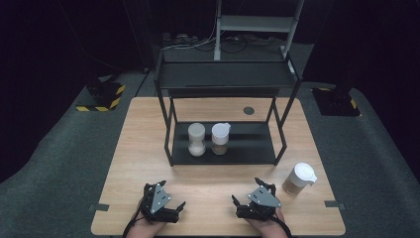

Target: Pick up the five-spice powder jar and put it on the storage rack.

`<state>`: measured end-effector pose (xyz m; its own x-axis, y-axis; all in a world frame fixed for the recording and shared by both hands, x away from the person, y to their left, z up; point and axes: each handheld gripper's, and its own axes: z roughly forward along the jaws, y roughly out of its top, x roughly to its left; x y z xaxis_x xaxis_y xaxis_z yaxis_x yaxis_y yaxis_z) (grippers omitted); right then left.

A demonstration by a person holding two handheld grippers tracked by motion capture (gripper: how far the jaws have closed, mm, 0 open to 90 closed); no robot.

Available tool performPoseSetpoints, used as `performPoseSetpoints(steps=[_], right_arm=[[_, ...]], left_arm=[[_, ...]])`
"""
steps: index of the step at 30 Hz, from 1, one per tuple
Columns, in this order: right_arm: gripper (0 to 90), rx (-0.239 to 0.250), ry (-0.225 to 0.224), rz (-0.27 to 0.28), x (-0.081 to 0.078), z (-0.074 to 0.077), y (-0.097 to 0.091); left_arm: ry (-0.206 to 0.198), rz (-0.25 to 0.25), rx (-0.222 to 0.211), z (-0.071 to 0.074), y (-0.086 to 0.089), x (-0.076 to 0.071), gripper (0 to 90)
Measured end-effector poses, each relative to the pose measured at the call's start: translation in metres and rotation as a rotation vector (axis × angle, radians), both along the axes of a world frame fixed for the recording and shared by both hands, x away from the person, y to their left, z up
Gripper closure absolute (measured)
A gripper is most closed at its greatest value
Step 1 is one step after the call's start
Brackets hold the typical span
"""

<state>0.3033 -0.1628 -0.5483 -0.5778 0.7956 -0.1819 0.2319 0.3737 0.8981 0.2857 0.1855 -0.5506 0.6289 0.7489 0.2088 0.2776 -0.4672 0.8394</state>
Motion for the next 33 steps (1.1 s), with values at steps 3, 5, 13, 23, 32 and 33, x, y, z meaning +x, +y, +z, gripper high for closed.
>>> performPoseSetpoints(steps=[3, 5, 13, 23, 32, 33], right_arm=[[0.1, 0.01, -0.005, 0.005, -0.001, 0.0, -0.001], [0.1, 0.007, -0.013, 0.02, -0.002, 0.0, -0.001], [0.2, 0.033, -0.029, 0.041, -0.005, 0.002, -0.001], [0.1, 0.058, -0.07, 0.054, -0.008, 0.013, -0.009], [0.1, 0.064, -0.089, 0.058, -0.014, 0.024, -0.013], [0.1, 0.064, -0.093, 0.059, -0.015, 0.025, -0.013]], left_arm=[[0.002, -0.006, 0.005, 0.0, -0.001, 0.0, 1.2], [0.0, -0.01, 0.004, 0.0, -0.001, 0.0, 1.2], [0.003, -0.009, 0.029, -0.001, -0.003, 0.0, 1.2], [0.005, -0.01, 0.033, -0.001, -0.003, 0.0, 1.1], [0.006, -0.009, 0.033, -0.001, -0.003, 0.0, 1.2], [0.006, -0.01, 0.033, -0.001, -0.003, 0.0, 1.1]])
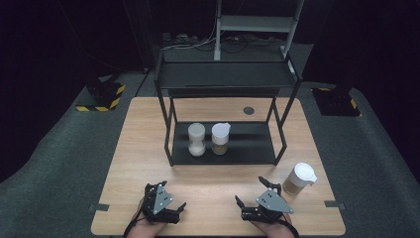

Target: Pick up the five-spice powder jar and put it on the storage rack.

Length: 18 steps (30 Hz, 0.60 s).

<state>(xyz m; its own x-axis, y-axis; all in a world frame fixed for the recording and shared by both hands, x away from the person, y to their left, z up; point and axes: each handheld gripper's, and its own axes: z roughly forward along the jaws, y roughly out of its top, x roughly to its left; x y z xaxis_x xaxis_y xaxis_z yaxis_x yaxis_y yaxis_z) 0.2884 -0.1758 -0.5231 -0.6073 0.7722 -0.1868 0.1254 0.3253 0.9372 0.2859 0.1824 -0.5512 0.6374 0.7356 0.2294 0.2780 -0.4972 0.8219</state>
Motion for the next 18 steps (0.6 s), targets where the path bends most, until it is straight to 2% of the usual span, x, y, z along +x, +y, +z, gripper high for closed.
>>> performPoseSetpoints(steps=[8, 18], right_arm=[[0.1, 0.015, -0.015, 0.003, -0.006, 0.012, -0.004], [0.0, 0.063, -0.026, -0.017, -0.009, 0.025, -0.017]], left_arm=[[-0.001, -0.007, 0.003, 0.0, 0.0, 0.0, 1.2], [-0.001, -0.006, 0.004, 0.0, 0.0, 0.0, 1.2]])
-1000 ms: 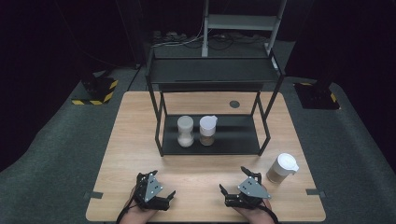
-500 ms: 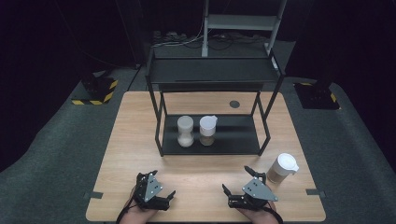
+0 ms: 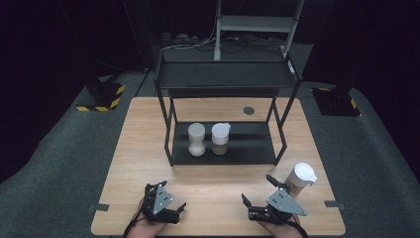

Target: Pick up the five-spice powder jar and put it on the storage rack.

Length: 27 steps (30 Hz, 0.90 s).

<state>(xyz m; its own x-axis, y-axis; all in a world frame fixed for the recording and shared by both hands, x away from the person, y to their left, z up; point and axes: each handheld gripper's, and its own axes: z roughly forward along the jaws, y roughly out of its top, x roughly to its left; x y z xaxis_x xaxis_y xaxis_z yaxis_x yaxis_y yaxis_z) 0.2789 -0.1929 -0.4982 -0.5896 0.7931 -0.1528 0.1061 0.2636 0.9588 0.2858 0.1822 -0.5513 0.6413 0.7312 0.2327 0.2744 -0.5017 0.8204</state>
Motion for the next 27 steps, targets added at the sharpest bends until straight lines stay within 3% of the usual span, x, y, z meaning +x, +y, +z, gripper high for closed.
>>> performPoseSetpoints(steps=[27], right_arm=[[0.0, 0.039, -0.036, -0.119, 0.002, 0.024, -0.056]], left_arm=[[0.005, -0.012, -0.002, 0.0, 0.0, 0.0, 1.1]])
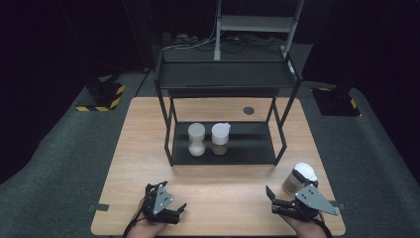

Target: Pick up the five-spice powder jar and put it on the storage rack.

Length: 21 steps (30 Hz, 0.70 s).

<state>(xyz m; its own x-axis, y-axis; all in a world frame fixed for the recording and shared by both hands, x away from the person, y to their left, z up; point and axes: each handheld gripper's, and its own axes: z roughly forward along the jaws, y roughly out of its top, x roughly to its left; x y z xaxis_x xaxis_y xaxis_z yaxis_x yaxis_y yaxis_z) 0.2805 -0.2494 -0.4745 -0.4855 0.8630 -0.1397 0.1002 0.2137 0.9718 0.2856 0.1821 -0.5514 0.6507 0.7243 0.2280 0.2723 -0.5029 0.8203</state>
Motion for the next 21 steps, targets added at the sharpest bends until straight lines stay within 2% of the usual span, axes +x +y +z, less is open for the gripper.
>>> performPoseSetpoints(steps=[21], right_arm=[[0.0, 0.005, 0.007, -0.1, 0.006, 0.001, -0.031]], left_arm=[[0.002, -0.009, 0.005, 0.0, 0.0, 0.0, 1.2]])
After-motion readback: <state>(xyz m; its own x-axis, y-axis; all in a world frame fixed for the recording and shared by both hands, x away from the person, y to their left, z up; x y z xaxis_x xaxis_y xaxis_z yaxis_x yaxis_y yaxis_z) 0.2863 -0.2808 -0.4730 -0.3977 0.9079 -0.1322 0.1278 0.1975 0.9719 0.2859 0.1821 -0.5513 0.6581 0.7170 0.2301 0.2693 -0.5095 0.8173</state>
